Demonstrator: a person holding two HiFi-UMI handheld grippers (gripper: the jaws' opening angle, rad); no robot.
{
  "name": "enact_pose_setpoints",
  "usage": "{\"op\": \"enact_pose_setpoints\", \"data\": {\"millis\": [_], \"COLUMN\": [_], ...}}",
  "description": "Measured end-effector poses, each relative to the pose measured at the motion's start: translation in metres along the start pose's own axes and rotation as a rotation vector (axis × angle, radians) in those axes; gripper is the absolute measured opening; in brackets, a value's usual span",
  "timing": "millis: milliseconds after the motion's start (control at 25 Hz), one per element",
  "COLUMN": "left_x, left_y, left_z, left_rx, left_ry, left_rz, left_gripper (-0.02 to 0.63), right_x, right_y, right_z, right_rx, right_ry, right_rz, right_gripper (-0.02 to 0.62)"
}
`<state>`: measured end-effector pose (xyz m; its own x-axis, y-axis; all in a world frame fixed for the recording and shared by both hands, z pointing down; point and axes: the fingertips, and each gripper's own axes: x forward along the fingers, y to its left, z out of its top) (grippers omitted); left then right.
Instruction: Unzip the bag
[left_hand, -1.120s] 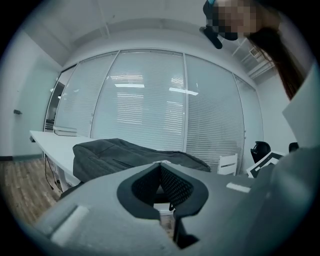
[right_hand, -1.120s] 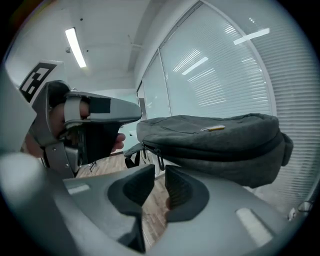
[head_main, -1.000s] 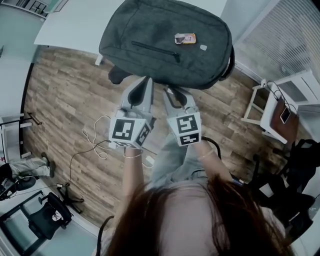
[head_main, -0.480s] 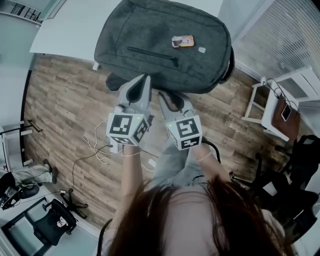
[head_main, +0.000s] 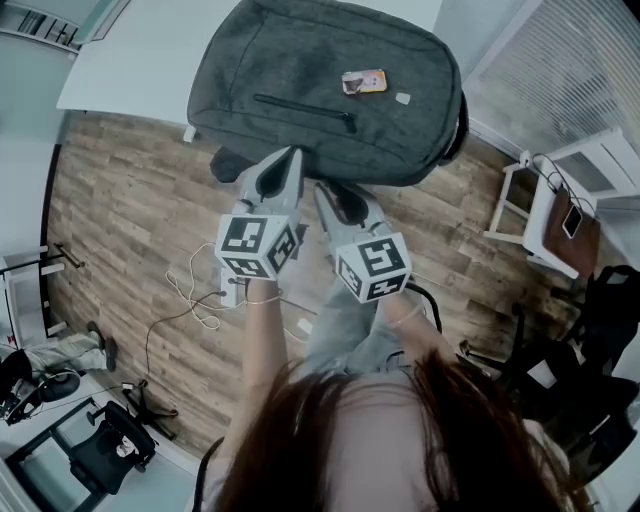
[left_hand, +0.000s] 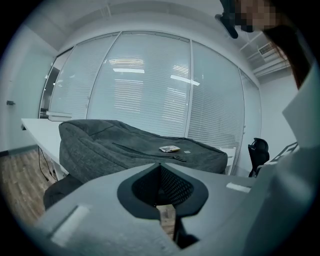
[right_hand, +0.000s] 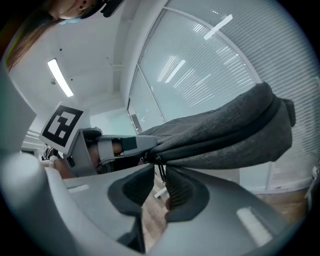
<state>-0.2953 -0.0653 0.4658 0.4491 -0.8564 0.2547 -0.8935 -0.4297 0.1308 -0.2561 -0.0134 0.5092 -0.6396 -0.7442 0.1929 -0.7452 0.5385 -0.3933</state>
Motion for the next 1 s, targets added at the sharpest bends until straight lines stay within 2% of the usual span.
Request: {"op": "enact_pose_setpoints", "data": {"millis": [160, 320, 640, 1000], "left_x": [0.000, 0.001, 0.001, 0.002], "left_y": [0.001, 0.001, 0.001, 0.001], "left_z": [-0.001, -0.002, -0.004, -0.006], "left_rx": [-0.009, -0.018, -0.020, -0.019], "left_ry": [-0.006, -0.013, -0.007, -0.010], "left_rz": [0.005, 0.016, 0.036, 0.071], "left_gripper": [0.008, 0.008, 0.008, 0.008], "right_x": [-0.003, -0.009, -0.016, -0.025], "right_y": [-0.001, 0.003, 0.003, -0.005], "right_z": [0.001, 0.003, 0.001, 0.002], "right_rx": [0.042, 0.018, -0.155, -0.220], "right_ry": [-0.010, -0.027, 0.031, 0.063], "right_rz": [-0.027, -0.042, -0.094, -0.120], "right_gripper": [0.035, 0.011, 0.009, 0.009]}}
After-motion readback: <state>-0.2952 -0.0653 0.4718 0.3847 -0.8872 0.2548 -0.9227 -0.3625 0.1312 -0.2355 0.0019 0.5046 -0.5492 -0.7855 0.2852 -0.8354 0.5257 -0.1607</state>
